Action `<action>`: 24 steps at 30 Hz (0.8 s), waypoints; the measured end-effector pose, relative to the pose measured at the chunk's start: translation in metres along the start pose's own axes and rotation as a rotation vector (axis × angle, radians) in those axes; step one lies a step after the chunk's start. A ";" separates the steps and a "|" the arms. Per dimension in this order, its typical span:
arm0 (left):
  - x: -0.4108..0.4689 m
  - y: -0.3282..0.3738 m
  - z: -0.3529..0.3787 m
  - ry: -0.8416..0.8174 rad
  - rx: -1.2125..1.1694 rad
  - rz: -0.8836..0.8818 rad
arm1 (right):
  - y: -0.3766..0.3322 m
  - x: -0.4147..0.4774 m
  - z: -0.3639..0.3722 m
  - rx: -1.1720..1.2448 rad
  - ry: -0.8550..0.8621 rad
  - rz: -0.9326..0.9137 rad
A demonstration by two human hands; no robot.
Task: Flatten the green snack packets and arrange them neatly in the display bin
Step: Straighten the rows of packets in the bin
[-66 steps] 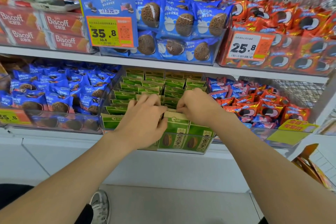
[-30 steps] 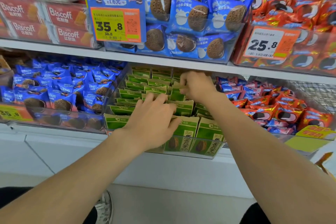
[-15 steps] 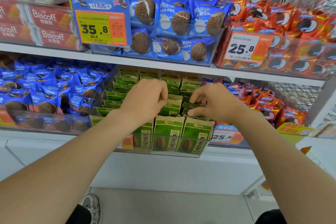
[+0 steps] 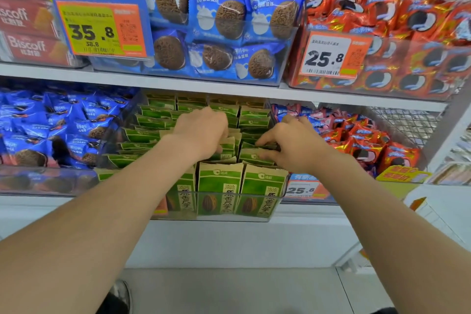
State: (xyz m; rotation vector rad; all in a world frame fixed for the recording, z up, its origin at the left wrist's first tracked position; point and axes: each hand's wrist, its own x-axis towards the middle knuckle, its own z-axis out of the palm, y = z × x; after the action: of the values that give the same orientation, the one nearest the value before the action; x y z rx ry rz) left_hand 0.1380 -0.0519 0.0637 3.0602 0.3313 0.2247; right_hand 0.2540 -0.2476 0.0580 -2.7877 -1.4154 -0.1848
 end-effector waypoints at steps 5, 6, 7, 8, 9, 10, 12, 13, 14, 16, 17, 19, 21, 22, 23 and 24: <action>-0.020 -0.002 -0.017 0.065 -0.159 0.036 | -0.003 0.017 0.000 0.115 0.050 0.149; -0.025 -0.002 -0.021 0.044 -0.171 0.043 | -0.003 0.023 0.000 0.127 0.096 0.198; -0.028 -0.001 -0.023 0.018 -0.169 0.050 | -0.003 0.028 0.000 0.143 0.147 0.244; -0.029 -0.002 -0.025 -0.005 -0.162 0.058 | -0.005 0.032 0.001 0.156 0.188 0.285; -0.031 -0.002 -0.027 -0.026 -0.156 0.069 | -0.009 0.036 0.002 0.158 0.212 0.316; -0.032 -0.003 -0.028 -0.050 -0.142 0.087 | -0.011 0.039 0.004 0.146 0.208 0.333; -0.031 -0.005 -0.029 -0.086 -0.115 0.122 | -0.013 0.043 0.006 0.078 0.127 0.319; -0.030 -0.006 -0.028 -0.095 -0.090 0.133 | -0.013 0.043 0.005 0.032 0.069 0.287; -0.028 -0.005 -0.026 -0.107 -0.050 0.150 | -0.014 0.042 0.004 -0.002 0.012 0.248; -0.023 -0.001 -0.018 -0.112 0.042 0.186 | -0.014 0.038 0.001 -0.004 -0.083 0.193; -0.019 0.002 -0.013 -0.096 0.073 0.194 | -0.014 0.035 -0.001 0.019 -0.114 0.180; -0.010 0.004 -0.011 -0.066 0.081 0.166 | -0.013 0.024 -0.002 0.137 -0.130 0.142; -0.002 0.001 -0.015 -0.029 0.040 0.091 | -0.011 0.010 -0.004 0.339 -0.062 0.070; 0.002 0.000 -0.016 0.005 0.036 0.053 | -0.010 0.001 -0.007 0.424 -0.040 0.027; 0.005 0.000 -0.016 0.042 0.058 0.022 | -0.008 -0.007 -0.011 0.454 -0.030 -0.009; 0.007 0.002 -0.015 0.069 0.093 -0.002 | -0.005 -0.012 -0.012 0.440 -0.028 -0.035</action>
State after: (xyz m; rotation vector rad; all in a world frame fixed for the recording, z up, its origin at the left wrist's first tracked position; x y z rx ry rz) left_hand 0.1428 -0.0514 0.0799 3.1483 0.3586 0.3244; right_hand 0.2419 -0.2546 0.0683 -2.4153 -1.3177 0.1495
